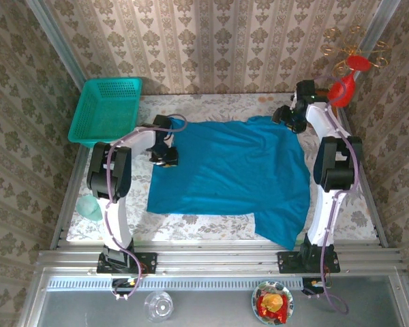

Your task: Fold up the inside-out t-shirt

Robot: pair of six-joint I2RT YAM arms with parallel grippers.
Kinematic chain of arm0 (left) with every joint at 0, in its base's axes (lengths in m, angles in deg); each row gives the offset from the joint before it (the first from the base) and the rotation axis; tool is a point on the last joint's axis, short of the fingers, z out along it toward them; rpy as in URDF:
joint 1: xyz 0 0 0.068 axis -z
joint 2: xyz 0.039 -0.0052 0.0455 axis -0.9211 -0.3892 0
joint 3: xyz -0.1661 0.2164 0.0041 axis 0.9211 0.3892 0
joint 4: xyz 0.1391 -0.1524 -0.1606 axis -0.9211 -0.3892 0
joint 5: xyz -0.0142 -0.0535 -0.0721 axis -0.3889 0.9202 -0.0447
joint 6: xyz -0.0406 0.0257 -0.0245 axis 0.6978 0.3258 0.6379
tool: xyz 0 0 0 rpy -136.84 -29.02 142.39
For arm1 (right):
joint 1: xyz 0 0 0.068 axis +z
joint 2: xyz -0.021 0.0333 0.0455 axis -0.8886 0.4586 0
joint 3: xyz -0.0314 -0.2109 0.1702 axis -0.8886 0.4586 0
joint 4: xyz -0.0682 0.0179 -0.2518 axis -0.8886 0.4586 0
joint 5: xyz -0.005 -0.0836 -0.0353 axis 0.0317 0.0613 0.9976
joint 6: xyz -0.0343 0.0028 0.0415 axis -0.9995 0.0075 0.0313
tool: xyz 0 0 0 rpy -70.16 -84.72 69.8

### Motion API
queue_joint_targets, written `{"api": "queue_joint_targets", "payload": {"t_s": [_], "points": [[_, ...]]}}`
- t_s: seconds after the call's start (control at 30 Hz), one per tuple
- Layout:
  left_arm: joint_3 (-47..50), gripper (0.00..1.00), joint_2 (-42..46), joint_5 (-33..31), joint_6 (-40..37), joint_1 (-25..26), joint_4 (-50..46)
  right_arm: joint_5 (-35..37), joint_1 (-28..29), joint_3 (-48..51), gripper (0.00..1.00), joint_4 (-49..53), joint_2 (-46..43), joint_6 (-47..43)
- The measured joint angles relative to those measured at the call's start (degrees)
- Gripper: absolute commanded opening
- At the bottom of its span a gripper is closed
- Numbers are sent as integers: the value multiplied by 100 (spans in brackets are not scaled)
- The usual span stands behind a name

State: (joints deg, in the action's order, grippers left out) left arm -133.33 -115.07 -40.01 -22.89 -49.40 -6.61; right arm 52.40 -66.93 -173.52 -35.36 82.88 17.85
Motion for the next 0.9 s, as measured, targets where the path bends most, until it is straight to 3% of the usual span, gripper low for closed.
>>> {"api": "queue_joint_targets", "payload": {"t_s": [0.23, 0.57, 0.7, 0.9], "points": [[52, 23, 33, -61, 28, -356, 2, 501, -2, -1565, 56, 490, 1191, -461], [55, 25, 76, -129, 26, -389, -39, 684, -68, -3912, 49, 1298, 2830, -951], [107, 25, 151, -122, 26, -387, -48, 490, -120, -4118, 39, 1458, 3071, -1016], [166, 26, 319, -57, 55, -385, -101, 120, -164, -4129, 8, 1460, 3110, -916]]}}
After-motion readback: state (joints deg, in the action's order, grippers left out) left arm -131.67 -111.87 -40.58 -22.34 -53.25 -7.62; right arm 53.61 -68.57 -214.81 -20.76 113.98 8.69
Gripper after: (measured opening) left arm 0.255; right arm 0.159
